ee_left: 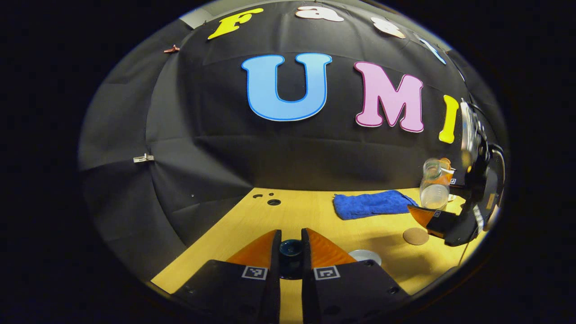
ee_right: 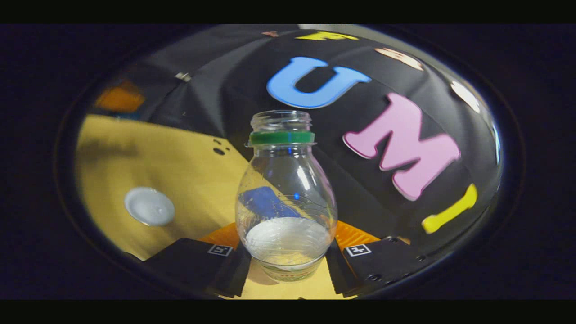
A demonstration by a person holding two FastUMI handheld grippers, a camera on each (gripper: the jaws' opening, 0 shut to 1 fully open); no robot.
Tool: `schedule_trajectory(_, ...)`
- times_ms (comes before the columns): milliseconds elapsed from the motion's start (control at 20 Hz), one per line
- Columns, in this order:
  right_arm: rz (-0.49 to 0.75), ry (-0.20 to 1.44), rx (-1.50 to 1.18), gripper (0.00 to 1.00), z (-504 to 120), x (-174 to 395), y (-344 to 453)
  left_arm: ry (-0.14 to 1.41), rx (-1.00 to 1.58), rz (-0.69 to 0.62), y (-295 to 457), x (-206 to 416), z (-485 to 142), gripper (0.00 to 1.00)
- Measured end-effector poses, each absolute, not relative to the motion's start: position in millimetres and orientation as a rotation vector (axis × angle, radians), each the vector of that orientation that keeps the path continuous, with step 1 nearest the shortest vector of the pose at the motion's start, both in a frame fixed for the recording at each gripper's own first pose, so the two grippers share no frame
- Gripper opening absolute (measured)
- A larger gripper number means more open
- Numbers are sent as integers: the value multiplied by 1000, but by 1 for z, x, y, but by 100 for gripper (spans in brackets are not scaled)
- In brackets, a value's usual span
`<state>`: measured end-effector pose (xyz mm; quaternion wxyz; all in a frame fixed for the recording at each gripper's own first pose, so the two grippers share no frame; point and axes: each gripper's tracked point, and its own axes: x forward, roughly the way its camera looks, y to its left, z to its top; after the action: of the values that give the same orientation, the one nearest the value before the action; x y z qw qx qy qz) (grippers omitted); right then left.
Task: Open the teacup lid with one hand, grasp the water bottle and pour water into the teacup with the other hand; after pouring, place the water bottle on the coaster and then close the teacup lid.
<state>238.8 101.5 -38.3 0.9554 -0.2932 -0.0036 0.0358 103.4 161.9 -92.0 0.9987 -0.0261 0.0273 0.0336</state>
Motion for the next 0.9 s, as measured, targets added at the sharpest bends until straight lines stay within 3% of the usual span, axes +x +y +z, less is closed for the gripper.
schedule_trajectory(100, 86, 9, -447, 75, -32, 237, 94, 61, -83, 58, 148, 108, -97, 27)
schedule_trajectory(250, 91, 35, -262, 75, -27, 234, 65, 75, -102, 37, 124, 113, -104, 19)
schedule_trajectory(500, 64, 21, -44, 75, -38, 248, 21, 82, -93, 3, 91, 119, -110, 23)
schedule_trajectory(750, 43, -13, 113, 75, -63, 266, 1, 90, -107, -12, 66, 128, -121, 24)
schedule_trajectory(900, 31, -23, 77, 75, -83, 277, 4, 93, -109, -9, 59, 130, -126, 24)
